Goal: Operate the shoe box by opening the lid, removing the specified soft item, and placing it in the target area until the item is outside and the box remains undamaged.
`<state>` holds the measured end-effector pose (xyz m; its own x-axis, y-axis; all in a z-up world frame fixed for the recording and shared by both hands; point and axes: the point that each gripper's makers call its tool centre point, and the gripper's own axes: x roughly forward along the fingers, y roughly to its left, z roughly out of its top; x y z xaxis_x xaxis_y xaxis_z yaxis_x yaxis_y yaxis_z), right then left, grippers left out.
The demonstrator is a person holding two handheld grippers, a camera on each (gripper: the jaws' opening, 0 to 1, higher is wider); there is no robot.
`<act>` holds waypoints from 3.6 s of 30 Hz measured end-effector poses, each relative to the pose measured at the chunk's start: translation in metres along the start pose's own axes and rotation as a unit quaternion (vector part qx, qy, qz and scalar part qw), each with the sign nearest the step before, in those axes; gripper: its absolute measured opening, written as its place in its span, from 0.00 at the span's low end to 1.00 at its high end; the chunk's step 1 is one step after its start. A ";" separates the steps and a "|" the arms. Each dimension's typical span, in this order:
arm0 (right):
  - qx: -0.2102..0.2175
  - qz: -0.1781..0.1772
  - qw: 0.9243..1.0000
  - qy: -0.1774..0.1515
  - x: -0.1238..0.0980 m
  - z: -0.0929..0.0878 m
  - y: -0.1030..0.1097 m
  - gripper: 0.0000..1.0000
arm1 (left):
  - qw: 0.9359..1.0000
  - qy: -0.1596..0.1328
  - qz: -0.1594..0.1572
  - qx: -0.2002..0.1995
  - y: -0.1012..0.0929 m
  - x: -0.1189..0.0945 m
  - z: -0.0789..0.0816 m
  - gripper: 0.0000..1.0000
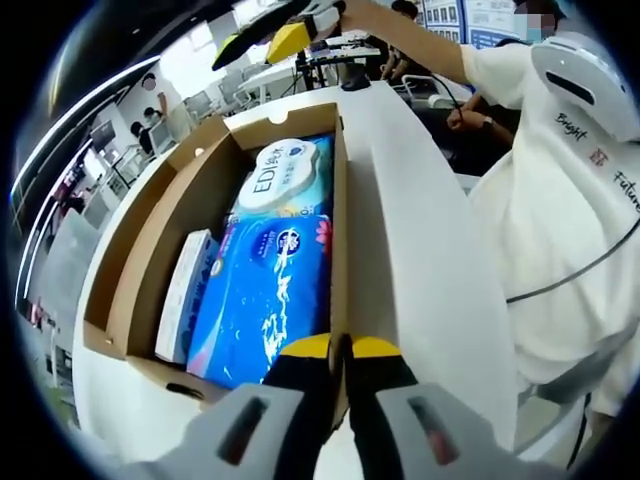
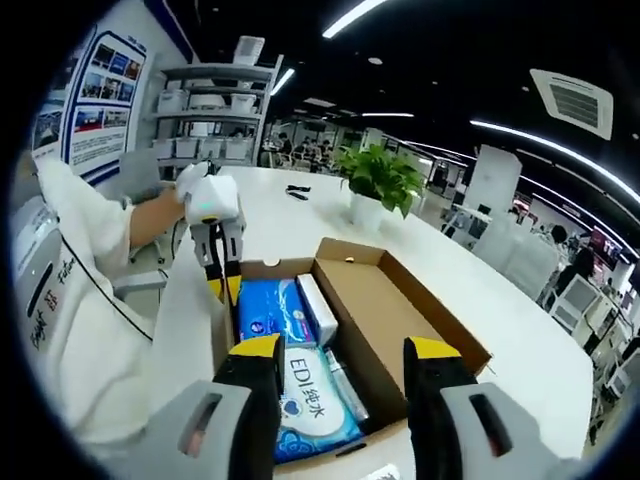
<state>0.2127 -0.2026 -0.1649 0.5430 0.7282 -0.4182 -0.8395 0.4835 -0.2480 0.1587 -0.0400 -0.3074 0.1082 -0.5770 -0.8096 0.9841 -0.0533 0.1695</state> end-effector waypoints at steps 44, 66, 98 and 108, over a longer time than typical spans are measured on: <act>-0.132 0.075 0.977 0.149 0.037 -0.047 0.016 0.59 | 1.000 0.000 0.001 -0.003 0.000 0.001 0.001 0.04; -0.118 0.151 0.963 0.188 0.042 -0.068 0.040 0.59 | 1.000 -0.001 0.006 -0.002 0.001 0.001 0.001 0.04; -0.107 0.244 0.891 0.369 0.070 -0.143 0.070 0.66 | 1.000 0.003 0.003 -0.013 0.001 0.001 0.001 0.04; -0.122 0.235 0.875 0.405 0.072 -0.148 0.070 0.66 | 1.000 0.005 0.003 -0.013 0.001 0.002 0.001 0.04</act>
<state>0.1903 -0.1880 -0.3413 0.0263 0.1871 -0.9820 -0.9992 0.0340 -0.0203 0.1599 -0.0422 -0.3080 0.1159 -0.5685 -0.8145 0.9866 -0.0288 0.1605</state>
